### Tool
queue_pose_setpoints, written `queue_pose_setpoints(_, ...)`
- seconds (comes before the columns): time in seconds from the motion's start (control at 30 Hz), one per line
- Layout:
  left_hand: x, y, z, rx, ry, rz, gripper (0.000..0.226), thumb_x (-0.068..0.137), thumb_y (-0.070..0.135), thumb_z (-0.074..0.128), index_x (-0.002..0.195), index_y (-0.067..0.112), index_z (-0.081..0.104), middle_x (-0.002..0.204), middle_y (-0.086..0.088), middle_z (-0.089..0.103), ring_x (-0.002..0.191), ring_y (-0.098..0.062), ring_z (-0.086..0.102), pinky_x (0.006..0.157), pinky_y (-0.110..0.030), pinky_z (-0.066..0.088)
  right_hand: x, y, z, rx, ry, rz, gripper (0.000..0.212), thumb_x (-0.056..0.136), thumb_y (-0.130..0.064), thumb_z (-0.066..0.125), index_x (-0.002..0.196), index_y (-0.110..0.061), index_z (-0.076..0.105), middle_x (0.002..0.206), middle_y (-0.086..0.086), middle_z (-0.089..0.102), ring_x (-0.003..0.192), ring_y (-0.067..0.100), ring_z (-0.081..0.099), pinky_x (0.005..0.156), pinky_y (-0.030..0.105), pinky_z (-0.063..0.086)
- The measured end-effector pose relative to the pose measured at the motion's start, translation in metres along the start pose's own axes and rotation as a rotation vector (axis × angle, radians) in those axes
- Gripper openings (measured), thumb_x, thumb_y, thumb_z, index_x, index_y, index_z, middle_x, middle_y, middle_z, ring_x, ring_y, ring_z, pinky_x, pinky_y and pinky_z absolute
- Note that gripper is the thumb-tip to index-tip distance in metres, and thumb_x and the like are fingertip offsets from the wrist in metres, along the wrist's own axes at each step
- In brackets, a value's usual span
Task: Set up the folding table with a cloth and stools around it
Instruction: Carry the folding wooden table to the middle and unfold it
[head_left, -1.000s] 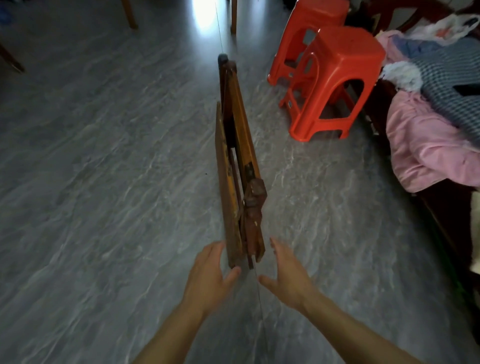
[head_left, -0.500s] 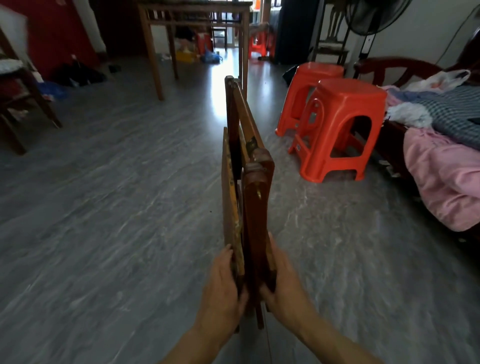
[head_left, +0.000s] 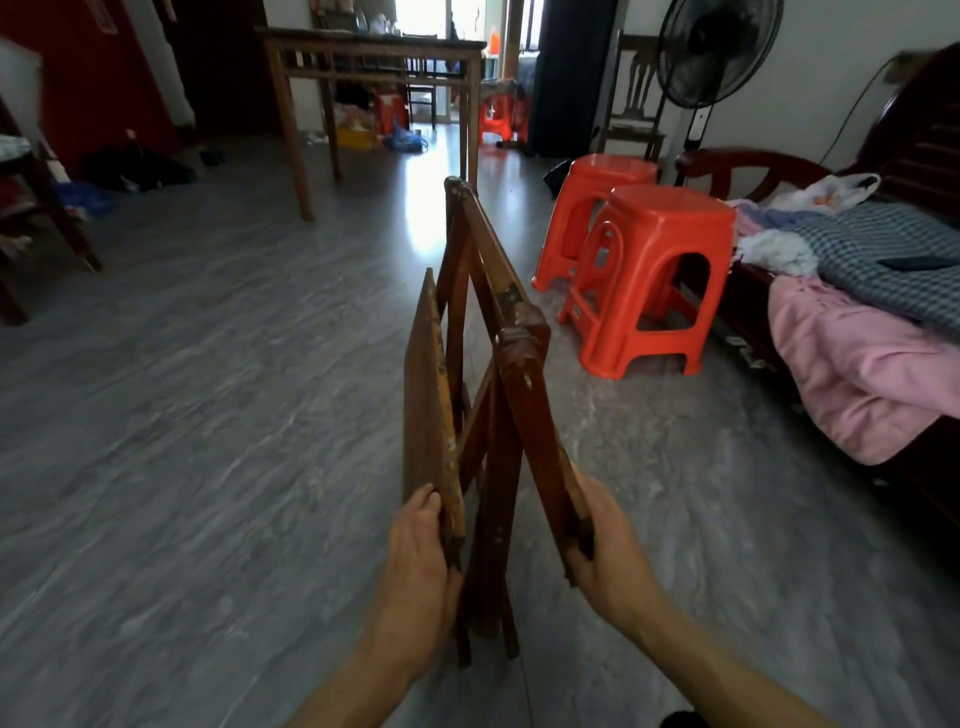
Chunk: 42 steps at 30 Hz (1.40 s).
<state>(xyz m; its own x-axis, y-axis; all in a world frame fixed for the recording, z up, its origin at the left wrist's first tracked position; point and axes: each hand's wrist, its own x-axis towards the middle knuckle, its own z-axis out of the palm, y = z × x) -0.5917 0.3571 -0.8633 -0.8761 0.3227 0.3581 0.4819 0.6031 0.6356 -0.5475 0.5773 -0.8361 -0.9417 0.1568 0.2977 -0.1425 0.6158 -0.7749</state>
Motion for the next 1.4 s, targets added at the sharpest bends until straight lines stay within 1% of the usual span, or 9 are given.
queue_pose_setpoints(0.1,0.005,-0.006,-0.025,0.104,0.028,0.013,0.076,0.071,-0.002,0.07,0.14,0.004,0.039,0.148,-0.013,0.035,0.133,-0.029,0.041,0.108,-0.046,0.04,0.007,0.001,-0.024,-0.198,0.04,-0.131,0.085,0.087,0.01,0.059,0.141,-0.048,0.027,0.151,-0.005,0.032,0.138,0.008,0.027,0.115,0.023,0.023)
queue_pose_setpoints(0.23,0.011,-0.015,-0.048,0.121,0.03,0.022,0.079,0.069,-0.002,0.072,0.141,0.009,0.042,0.145,-0.005,0.04,0.13,-0.023,0.045,0.107,-0.041,0.042,0.014,0.009,-0.033,-0.193,0.056,-0.106,0.079,0.078,0.013,0.064,0.148,-0.012,0.037,0.142,0.001,0.043,0.129,0.007,0.043,0.112,0.02,0.032)
queue_pose_setpoints(0.33,0.013,-0.016,-0.065,0.124,0.051,0.01,0.078,0.064,-0.001,0.075,0.134,0.017,0.047,0.138,0.0,0.048,0.12,-0.02,0.052,0.099,-0.041,0.049,0.014,0.012,-0.045,-0.275,0.059,-0.114,0.08,0.076,0.011,0.067,0.148,-0.01,0.038,0.141,-0.003,0.044,0.127,0.007,0.044,0.109,0.01,0.027)
queue_pose_setpoints(0.43,0.016,-0.016,-0.087,0.112,0.096,0.068,0.075,0.057,-0.006,0.075,0.124,0.02,0.053,0.133,0.002,0.054,0.115,-0.021,0.057,0.093,-0.039,0.05,0.012,0.017,-0.066,-0.332,0.136,-0.158,0.076,0.069,0.016,0.073,0.138,-0.007,0.052,0.134,0.006,0.055,0.122,0.014,0.051,0.108,0.012,0.031)
queue_pose_setpoints(0.63,0.022,-0.016,-0.133,0.132,0.178,0.156,0.071,0.055,-0.018,0.071,0.12,0.011,0.062,0.128,0.0,0.058,0.118,-0.012,0.053,0.107,-0.015,0.032,0.016,0.009,-0.079,-0.317,0.247,-0.208,0.079,0.061,0.026,0.067,0.132,-0.008,0.06,0.133,0.001,0.058,0.121,0.009,0.053,0.108,0.017,0.035)
queue_pose_setpoints(0.83,0.027,-0.02,-0.165,0.115,0.239,0.165,0.073,0.055,-0.029,0.064,0.119,0.006,0.063,0.129,-0.002,0.059,0.123,-0.017,0.054,0.109,-0.03,0.039,0.039,0.001,-0.082,-0.35,0.191,-0.307,0.074,0.064,0.026,0.067,0.131,-0.005,0.059,0.135,0.002,0.055,0.124,0.009,0.05,0.11,0.017,0.033)
queue_pose_setpoints(1.0,0.029,-0.012,-0.208,0.226,0.24,0.239,0.072,0.049,-0.032,0.064,0.114,0.0,0.066,0.123,-0.009,0.062,0.119,-0.013,0.053,0.109,-0.015,0.033,0.042,-0.003,-0.094,-0.385,0.113,-0.375,0.079,0.061,0.027,0.067,0.132,-0.004,0.057,0.135,0.002,0.055,0.126,0.006,0.047,0.111,0.015,0.03)
queue_pose_setpoints(1.17,0.035,-0.004,-0.24,0.299,0.2,0.283,0.072,0.049,-0.03,0.062,0.112,0.004,0.067,0.122,-0.005,0.063,0.117,-0.018,0.056,0.104,-0.03,0.042,0.053,-0.011,-0.114,-0.434,0.086,-0.395,0.081,0.059,0.026,0.067,0.133,-0.006,0.057,0.136,0.002,0.055,0.127,0.004,0.045,0.112,0.014,0.027)
queue_pose_setpoints(1.4,0.041,0.005,-0.251,0.291,0.164,0.325,0.075,0.05,-0.03,0.061,0.116,0.005,0.065,0.124,-0.002,0.06,0.12,-0.018,0.055,0.103,-0.033,0.044,0.064,-0.031,-0.144,-0.467,0.087,-0.438,0.079,0.06,0.027,0.062,0.132,-0.005,0.058,0.133,0.001,0.057,0.124,0.007,0.049,0.11,0.016,0.031)
